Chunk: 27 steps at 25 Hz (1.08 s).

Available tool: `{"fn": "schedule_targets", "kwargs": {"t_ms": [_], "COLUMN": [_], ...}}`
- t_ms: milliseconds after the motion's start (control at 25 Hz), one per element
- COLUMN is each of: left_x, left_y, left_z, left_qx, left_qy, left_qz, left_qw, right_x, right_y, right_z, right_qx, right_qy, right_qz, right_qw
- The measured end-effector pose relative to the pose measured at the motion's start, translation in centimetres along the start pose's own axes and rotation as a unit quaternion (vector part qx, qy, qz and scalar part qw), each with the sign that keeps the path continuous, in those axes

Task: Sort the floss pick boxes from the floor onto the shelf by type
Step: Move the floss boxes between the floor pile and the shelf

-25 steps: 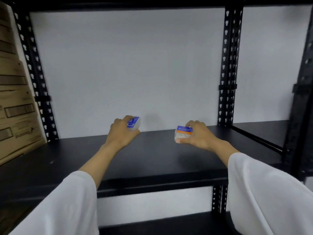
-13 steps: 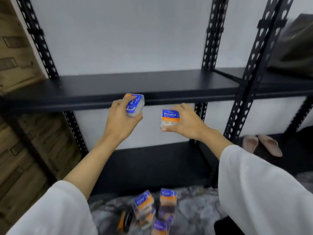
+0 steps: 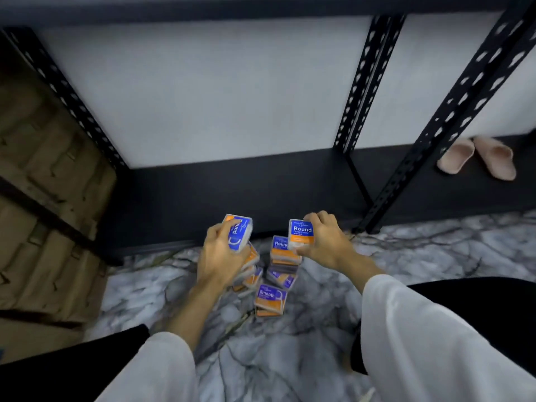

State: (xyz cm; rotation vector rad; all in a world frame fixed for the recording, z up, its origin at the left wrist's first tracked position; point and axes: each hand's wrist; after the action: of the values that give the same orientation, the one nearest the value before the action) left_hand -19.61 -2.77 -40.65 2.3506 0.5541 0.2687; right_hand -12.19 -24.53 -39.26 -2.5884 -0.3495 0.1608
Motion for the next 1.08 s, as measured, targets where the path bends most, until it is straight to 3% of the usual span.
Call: {"fn": "schedule_targets", "kwargs": {"t_ms": [120,360,1080], "left_x": [0.5,1.1,1.5], "left_y": [-3.1,-6.1,-7.2], "left_z": [2.8,5.5,5.5], "left_qx": [0.028,0.047,0.074], "left_qy": [-0.003,-0.017,-0.028], "left_qz": [-0.026,0.011,0.030], "left_qw": [0.999,0.999,0.996], "right_x": [1.8,4.5,5.0], "right_y": [1.7,2.3,2.4], "right_z": [3.8,8.1,8.8], "right_qx": [-0.011,-0.030,-0.033], "right_qy": [-0.024,-0.052,-0.089], "right_qz": [0.008,-0.002,-0.002], "right_qw": [1.000,0.998,0.995]}}
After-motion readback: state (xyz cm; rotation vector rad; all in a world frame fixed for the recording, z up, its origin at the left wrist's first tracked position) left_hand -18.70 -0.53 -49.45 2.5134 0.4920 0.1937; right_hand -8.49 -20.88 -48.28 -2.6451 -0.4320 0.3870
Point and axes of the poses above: each hand's wrist, its own x-axis towards the middle knuckle, its own z-axis out of the palm, y = z × x, and after that the axes turned 7 degrees about y, right-handed
